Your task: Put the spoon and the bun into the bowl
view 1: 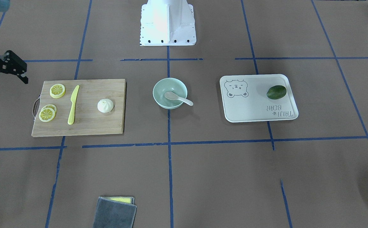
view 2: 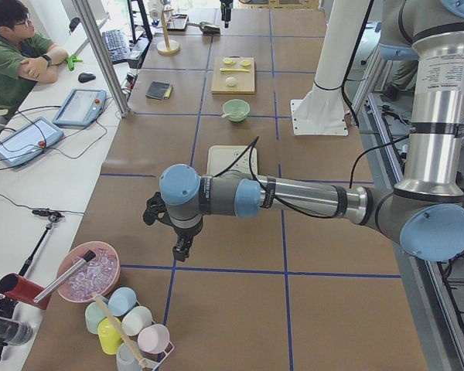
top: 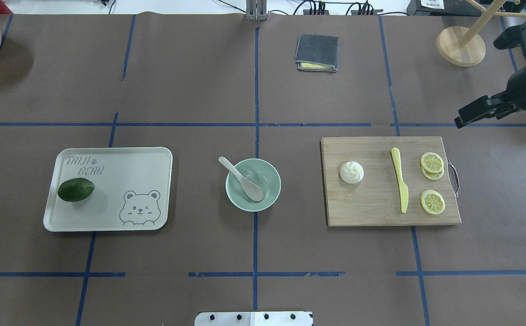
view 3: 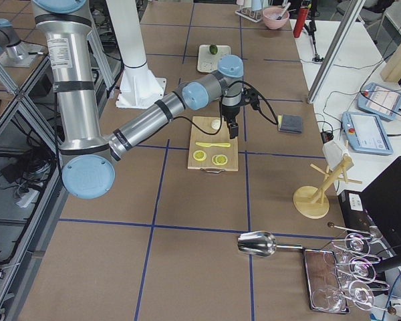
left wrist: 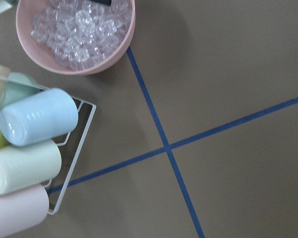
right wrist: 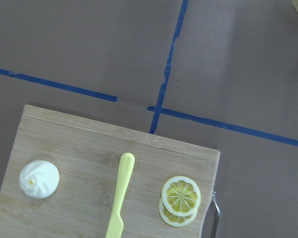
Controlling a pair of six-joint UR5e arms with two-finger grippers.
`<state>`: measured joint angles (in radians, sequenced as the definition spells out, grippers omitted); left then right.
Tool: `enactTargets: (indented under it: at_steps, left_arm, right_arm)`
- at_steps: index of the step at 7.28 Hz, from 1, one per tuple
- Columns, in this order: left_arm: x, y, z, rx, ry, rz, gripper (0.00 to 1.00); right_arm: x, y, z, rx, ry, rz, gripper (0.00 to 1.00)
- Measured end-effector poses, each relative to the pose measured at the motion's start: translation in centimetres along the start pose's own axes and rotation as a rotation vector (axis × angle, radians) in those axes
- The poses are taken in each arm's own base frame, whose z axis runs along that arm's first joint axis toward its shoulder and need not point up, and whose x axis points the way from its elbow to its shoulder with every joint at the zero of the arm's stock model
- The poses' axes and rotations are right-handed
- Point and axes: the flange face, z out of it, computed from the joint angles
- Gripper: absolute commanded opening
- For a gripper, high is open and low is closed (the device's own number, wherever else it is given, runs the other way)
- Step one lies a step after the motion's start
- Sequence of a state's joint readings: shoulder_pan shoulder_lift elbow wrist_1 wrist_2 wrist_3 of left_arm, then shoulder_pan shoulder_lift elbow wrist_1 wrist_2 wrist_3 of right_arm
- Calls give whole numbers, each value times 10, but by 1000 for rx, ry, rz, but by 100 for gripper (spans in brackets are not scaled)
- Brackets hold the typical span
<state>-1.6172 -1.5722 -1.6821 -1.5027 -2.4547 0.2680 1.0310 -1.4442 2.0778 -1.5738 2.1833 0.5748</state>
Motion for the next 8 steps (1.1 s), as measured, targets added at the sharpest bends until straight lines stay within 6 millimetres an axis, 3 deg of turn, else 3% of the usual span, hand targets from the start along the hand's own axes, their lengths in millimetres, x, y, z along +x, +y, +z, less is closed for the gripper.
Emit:
enactTargets:
  at_steps: [2, 4, 6, 8]
  left_arm:
    - [2, 7, 1, 4, 18, 0, 100]
    - [-3, 12, 4, -12, 0, -9, 100]
    - [-3, 13, 4, -17, -15, -10, 100]
    - [-3, 14, 4, -18, -17, -9, 100]
  right_arm:
    - [-68, 10, 59, 56, -11, 33, 97]
    - [-136, 2, 107, 69, -15, 45, 91]
    - [-169, 0, 140, 60, 0, 42, 91]
    - [-180, 11, 158, 42, 16, 27, 90]
